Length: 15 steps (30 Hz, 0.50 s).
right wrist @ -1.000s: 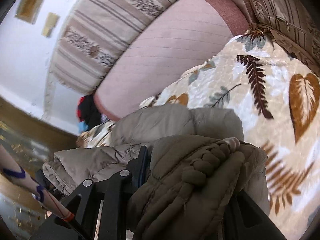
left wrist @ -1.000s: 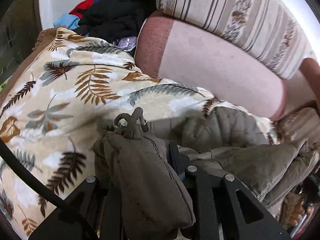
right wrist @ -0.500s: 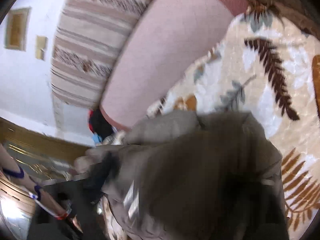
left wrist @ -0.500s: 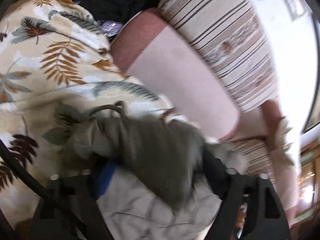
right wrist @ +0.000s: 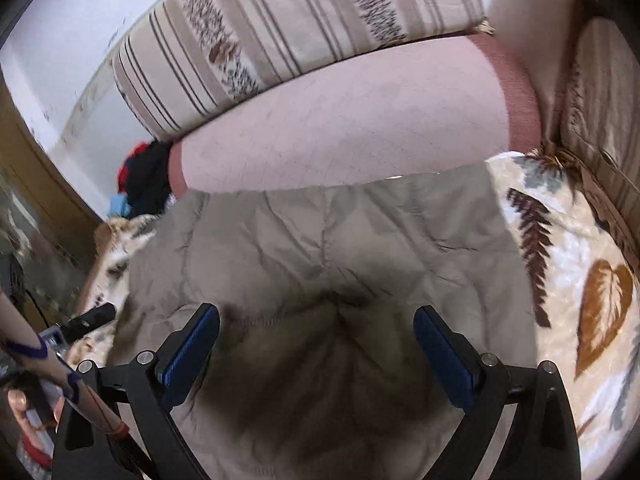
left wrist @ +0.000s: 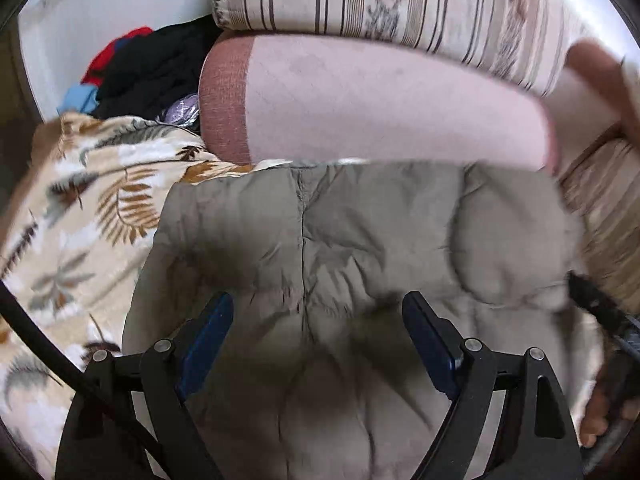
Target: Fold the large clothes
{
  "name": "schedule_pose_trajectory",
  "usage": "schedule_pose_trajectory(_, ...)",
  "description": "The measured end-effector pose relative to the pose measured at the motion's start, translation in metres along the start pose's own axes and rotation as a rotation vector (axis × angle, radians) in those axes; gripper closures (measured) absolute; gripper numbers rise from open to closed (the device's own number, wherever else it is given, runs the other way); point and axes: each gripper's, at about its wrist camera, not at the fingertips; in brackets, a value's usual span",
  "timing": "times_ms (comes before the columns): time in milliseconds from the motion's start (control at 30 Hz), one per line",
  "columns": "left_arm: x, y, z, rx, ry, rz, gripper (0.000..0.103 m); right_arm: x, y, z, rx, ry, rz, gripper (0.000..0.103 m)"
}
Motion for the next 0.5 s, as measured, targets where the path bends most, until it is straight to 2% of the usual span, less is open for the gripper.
schedule_pose_trajectory(67, -0.002, 0.007, 0.021, 0.024, 0.029, 0.001, 0.017, 0.001, 0.003, 0.022, 0.024, -0.051, -0.026, 0.003)
schedule_pose_trajectory(200, 0.005, 0.020, 0.051, 0.046, 0.024, -0.037, 0.015, -0.013, 0.014, 0.061, 0.055, -0.150, -0.030, 0.003)
schedule_pose_trajectory(500, 0.006, 0.044, 0.089, 0.036, 0.058, -0.036, 0.008, -0.043, 0.043, 0.105, 0.089, -0.179, 0.015, 0.000)
Point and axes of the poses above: each gripper's, at about its wrist camera, not at the fingertips, and z roughly the way its jaws point, x to its left, y to its top, and after that the axes turned 3 degrees about x, right-handed
